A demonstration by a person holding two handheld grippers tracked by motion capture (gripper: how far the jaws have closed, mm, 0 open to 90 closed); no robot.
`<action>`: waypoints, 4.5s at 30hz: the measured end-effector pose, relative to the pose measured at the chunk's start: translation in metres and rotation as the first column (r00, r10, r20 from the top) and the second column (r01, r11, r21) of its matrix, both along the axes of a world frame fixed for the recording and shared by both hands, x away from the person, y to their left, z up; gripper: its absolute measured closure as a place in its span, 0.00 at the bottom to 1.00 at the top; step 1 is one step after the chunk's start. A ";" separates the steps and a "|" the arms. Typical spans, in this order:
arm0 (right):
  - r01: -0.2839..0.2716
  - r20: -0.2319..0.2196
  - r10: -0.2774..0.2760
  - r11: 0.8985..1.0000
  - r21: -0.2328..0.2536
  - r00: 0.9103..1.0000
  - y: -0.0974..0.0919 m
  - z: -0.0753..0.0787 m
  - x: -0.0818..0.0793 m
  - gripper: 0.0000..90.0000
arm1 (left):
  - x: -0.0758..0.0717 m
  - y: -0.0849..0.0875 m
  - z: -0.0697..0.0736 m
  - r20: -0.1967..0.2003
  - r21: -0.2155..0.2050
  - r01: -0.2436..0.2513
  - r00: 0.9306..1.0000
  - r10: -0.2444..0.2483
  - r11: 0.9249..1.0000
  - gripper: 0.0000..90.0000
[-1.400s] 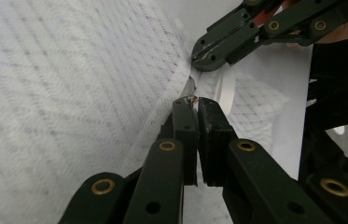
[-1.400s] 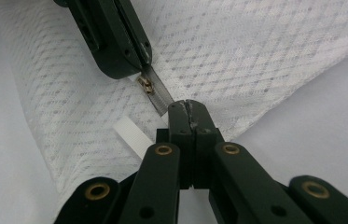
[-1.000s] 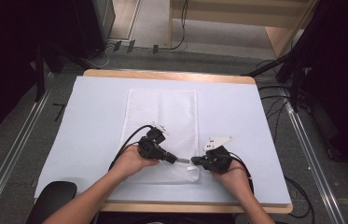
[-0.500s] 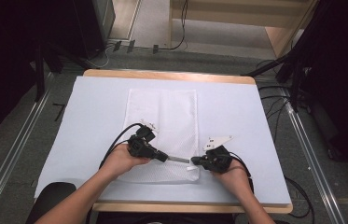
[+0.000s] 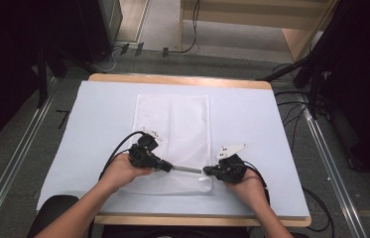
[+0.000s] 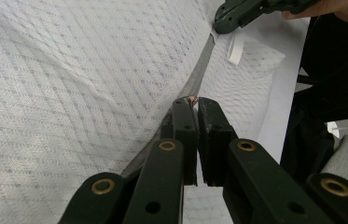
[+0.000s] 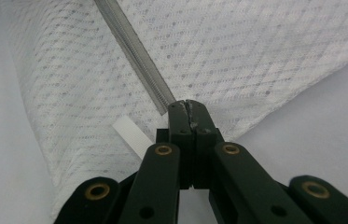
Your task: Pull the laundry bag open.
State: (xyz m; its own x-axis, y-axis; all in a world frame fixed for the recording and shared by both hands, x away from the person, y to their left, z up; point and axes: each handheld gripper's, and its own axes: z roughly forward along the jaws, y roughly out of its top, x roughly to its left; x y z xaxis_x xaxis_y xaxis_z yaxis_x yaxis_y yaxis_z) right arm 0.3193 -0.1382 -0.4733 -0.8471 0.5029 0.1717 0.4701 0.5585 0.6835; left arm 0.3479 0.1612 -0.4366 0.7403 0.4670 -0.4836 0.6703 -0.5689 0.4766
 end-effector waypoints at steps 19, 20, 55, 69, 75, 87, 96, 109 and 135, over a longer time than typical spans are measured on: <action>-0.011 -0.007 0.011 1.000 -0.001 1.000 0.000 0.000 0.002 1.00 | -0.005 0.016 0.001 -0.006 -0.007 -0.038 0.999 0.038 0.999 0.98; -0.011 -0.009 0.011 1.000 0.001 1.000 0.000 0.000 0.002 1.00 | -0.005 0.018 0.001 -0.009 -0.007 -0.040 0.999 0.040 0.999 0.98; -0.022 -0.020 0.022 1.000 -0.011 1.000 0.003 0.002 0.003 1.00 | -0.008 0.045 0.001 -0.028 0.024 -0.114 0.993 0.114 0.993 0.98; -0.024 -0.019 0.024 0.999 -0.023 1.000 0.004 0.002 0.004 1.00 | -0.013 0.065 0.009 -0.001 0.068 -0.188 0.982 0.188 0.980 0.98; -0.027 -0.012 0.026 0.999 -0.028 1.000 0.005 0.003 0.004 1.00 | -0.013 0.071 0.013 0.016 0.077 -0.210 0.978 0.210 0.975 0.98; -0.026 -0.009 0.025 0.999 -0.027 1.000 0.005 0.003 0.003 1.00 | -0.013 0.087 0.015 -0.003 0.018 -0.222 0.975 0.222 0.975 0.98; -0.035 -0.015 0.035 0.999 -0.025 0.999 0.005 0.003 0.005 1.00 | -0.014 0.095 0.013 -0.013 0.034 -0.235 0.972 0.236 0.971 0.98; -0.045 -0.024 0.044 0.999 -0.025 0.999 0.006 0.003 0.007 1.00 | -0.013 0.111 0.010 -0.020 0.053 -0.283 0.959 0.284 0.958 0.98; -0.062 -0.037 0.060 0.998 -0.034 0.997 0.006 0.004 0.010 1.00 | -0.017 0.154 0.005 -0.030 0.063 -0.356 0.933 0.358 0.932 0.98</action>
State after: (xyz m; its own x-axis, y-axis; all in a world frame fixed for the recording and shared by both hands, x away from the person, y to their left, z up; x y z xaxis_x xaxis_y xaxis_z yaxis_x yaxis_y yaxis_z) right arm 0.3295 -0.1318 -0.4689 -0.8699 0.4568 0.1858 0.4584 0.6102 0.6462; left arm 0.3311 0.3147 -0.4317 0.5001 0.7242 -0.4748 0.8520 -0.3133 0.4195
